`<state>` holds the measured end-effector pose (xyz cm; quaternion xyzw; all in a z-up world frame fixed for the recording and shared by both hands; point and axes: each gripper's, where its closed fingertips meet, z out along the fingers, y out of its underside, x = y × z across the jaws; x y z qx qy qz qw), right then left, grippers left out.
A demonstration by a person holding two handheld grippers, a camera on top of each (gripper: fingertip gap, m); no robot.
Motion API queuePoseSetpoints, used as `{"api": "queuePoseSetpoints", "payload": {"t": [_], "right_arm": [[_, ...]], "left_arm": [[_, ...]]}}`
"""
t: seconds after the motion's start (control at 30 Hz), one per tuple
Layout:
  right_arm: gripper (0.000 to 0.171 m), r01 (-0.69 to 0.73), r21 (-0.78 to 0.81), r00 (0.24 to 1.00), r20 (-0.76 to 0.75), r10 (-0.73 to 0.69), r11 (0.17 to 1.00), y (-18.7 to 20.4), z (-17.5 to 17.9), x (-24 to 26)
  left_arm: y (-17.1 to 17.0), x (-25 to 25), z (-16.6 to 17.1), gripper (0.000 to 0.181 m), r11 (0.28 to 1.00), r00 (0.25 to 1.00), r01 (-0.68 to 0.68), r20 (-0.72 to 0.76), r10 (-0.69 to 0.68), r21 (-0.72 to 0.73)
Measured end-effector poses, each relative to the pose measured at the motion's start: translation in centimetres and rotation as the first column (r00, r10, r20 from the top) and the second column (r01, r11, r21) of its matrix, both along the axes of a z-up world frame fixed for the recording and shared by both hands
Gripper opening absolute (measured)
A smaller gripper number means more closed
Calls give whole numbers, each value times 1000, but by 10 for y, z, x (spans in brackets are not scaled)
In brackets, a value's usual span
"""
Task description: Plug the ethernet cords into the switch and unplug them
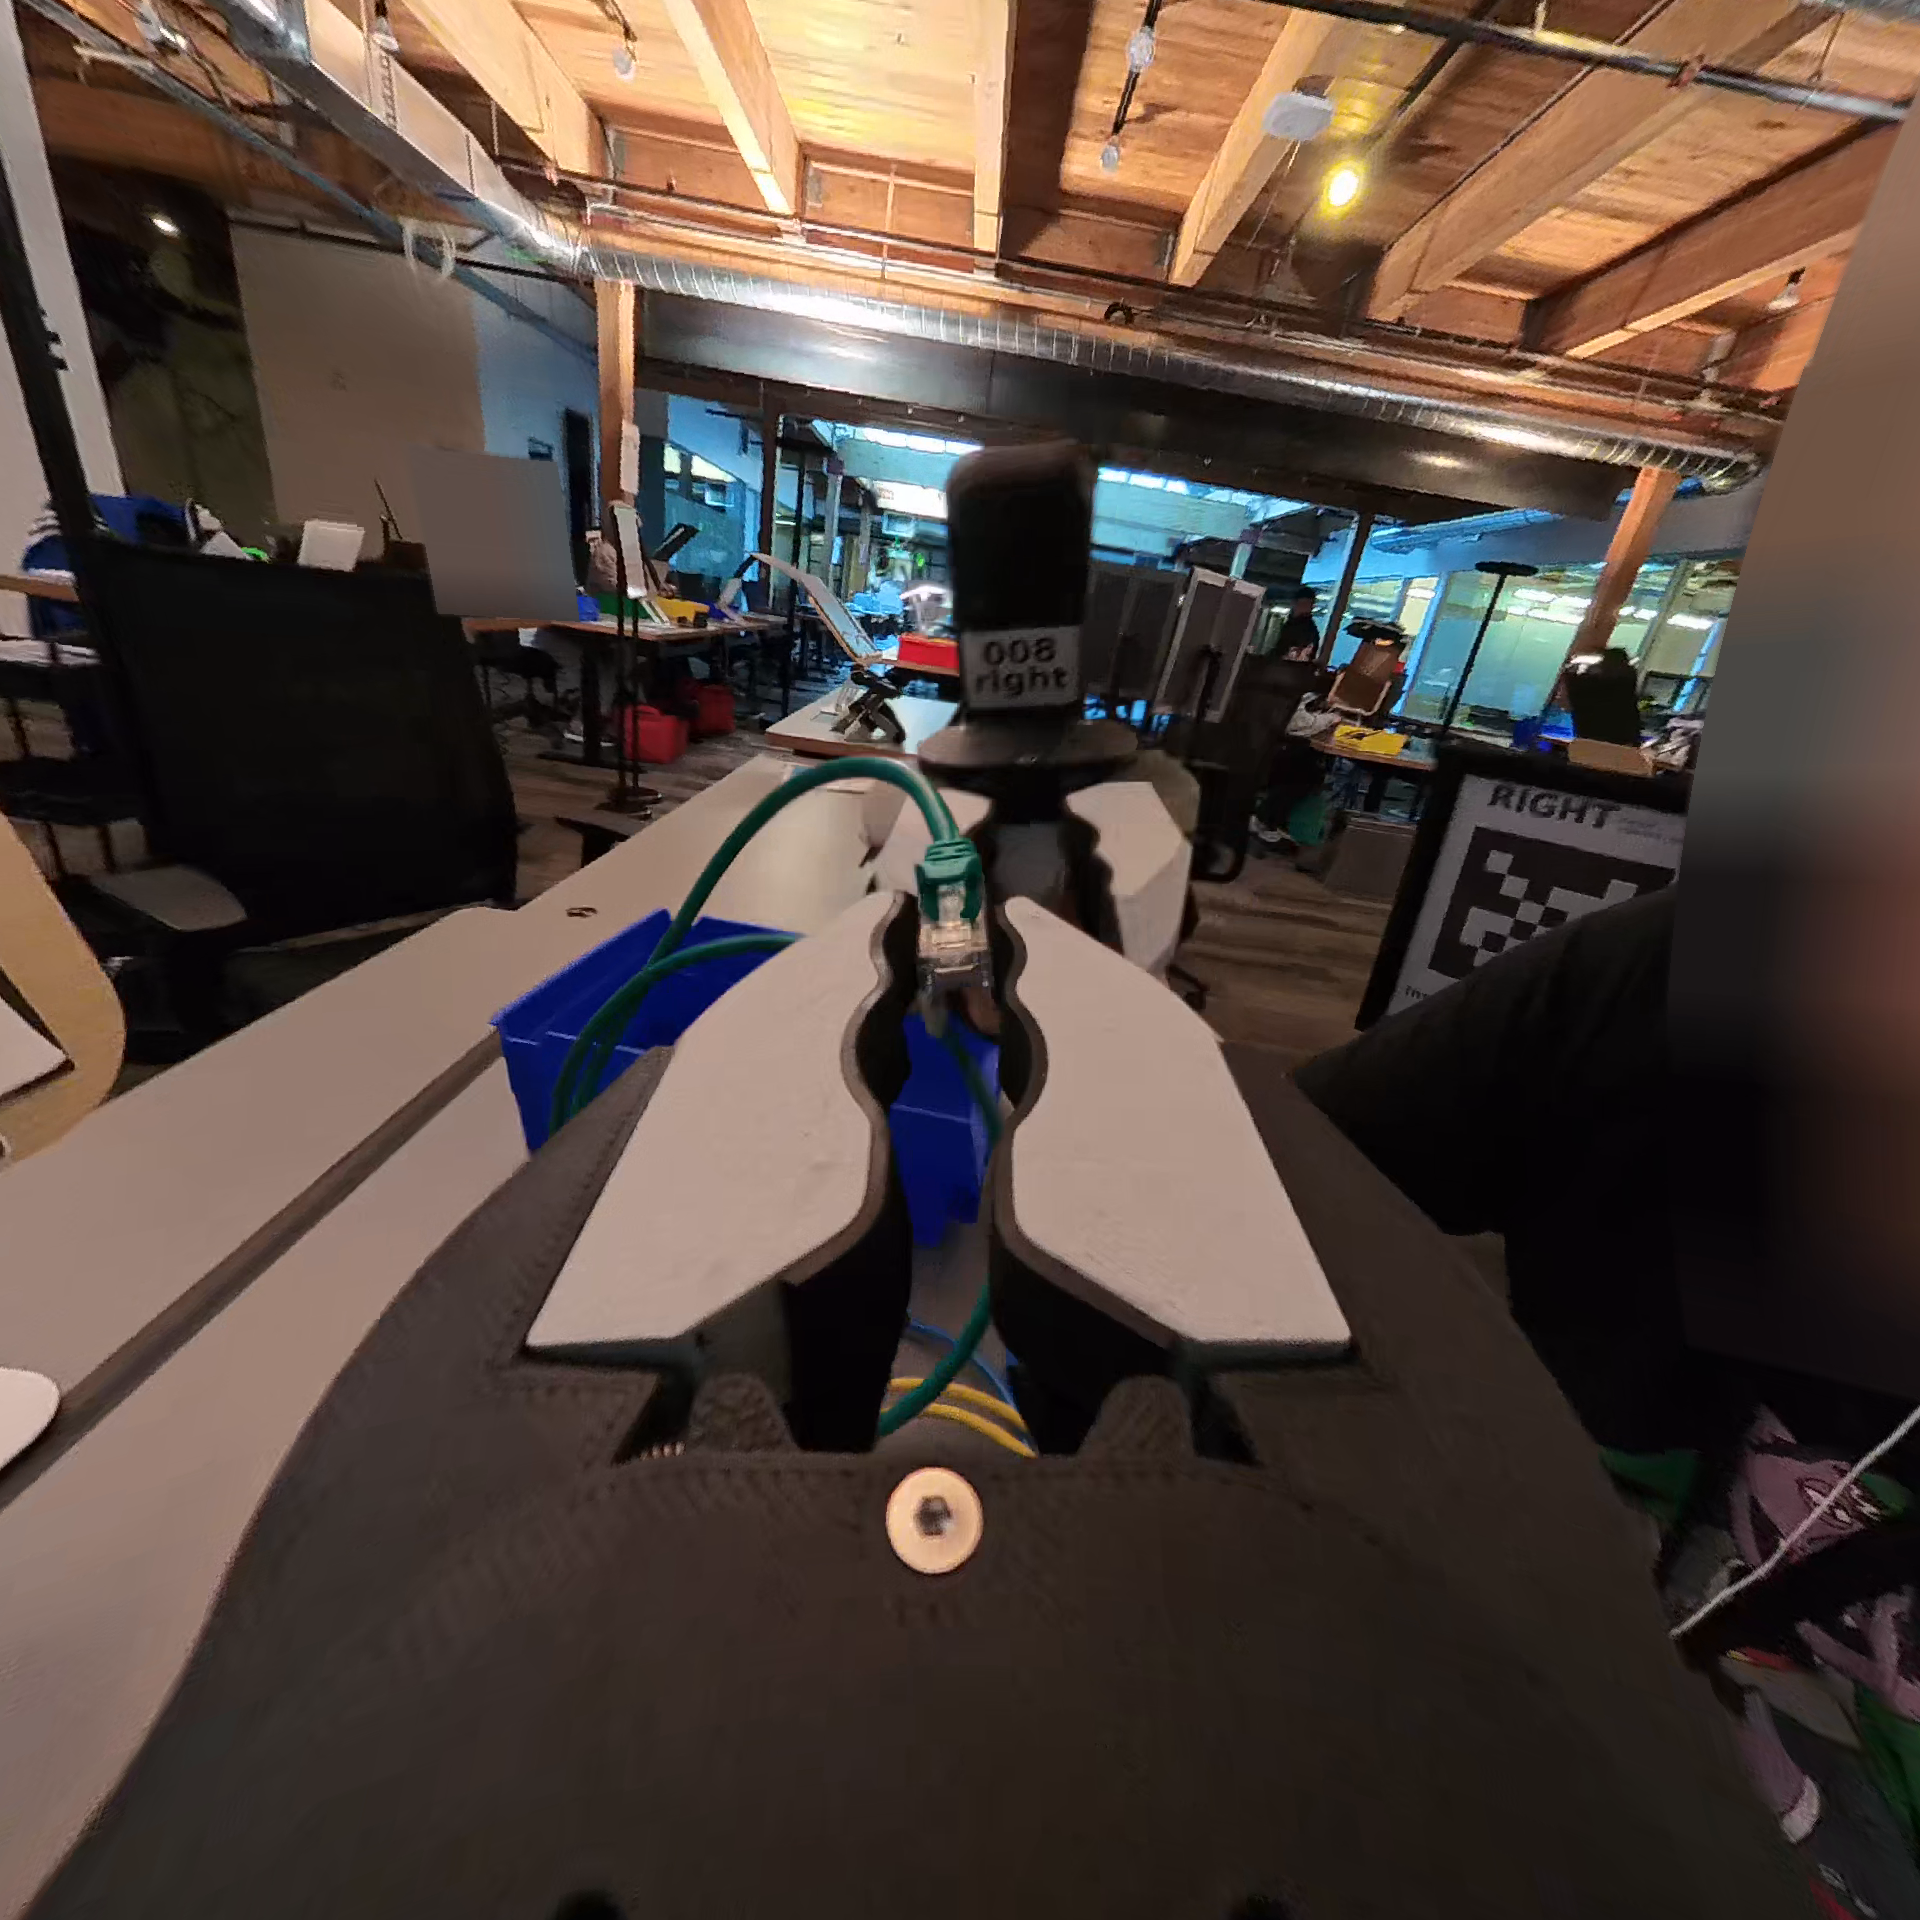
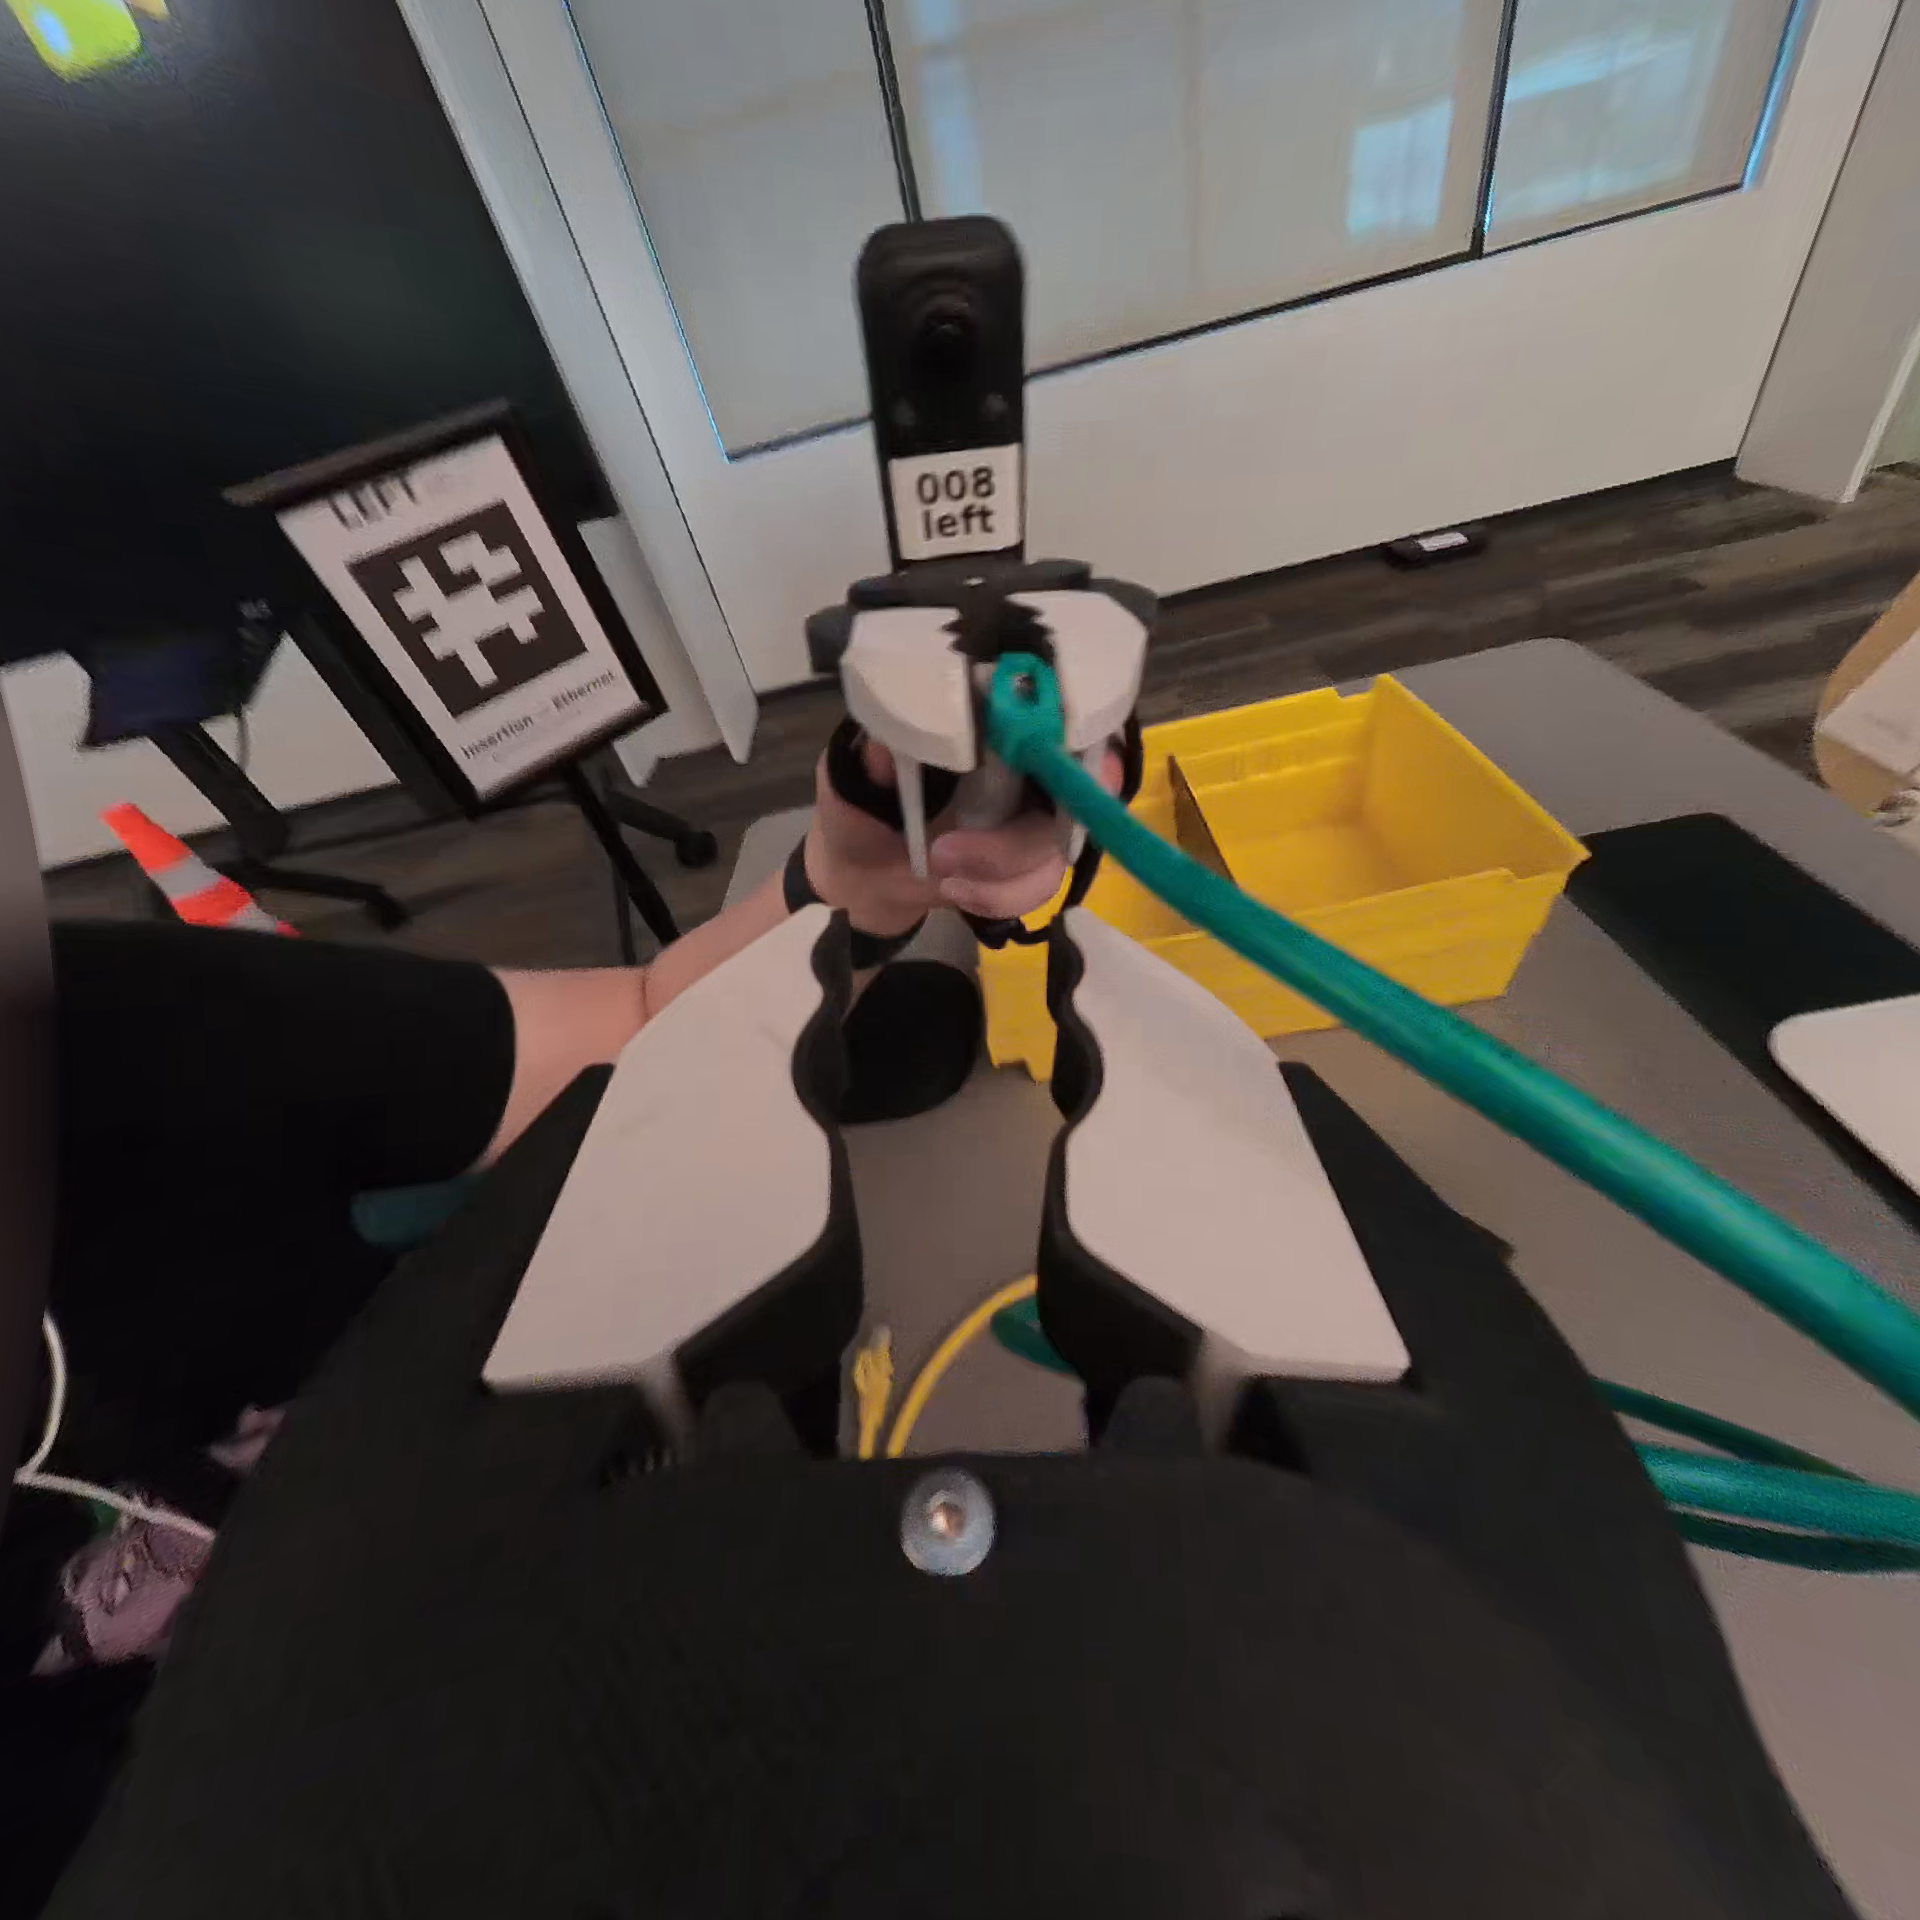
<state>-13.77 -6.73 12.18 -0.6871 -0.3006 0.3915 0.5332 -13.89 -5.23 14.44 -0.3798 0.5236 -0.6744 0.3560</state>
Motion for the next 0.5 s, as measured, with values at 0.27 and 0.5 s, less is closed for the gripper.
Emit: {"api": "queuePoseSetpoints", "payload": {"t": [0.27, 0.5], "right_arm": [[29, -53, 78, 982, -179, 66, 996, 16, 9, -3], [24, -120, 104, 975, -176, 137, 987, 7, 11, -8]], "left_arm": [[-14, 0, -5, 12, 994, 999, -6, -50, 12, 113], [-15, 1, -12, 12, 989, 996, 3, -93, 11, 151]]}}
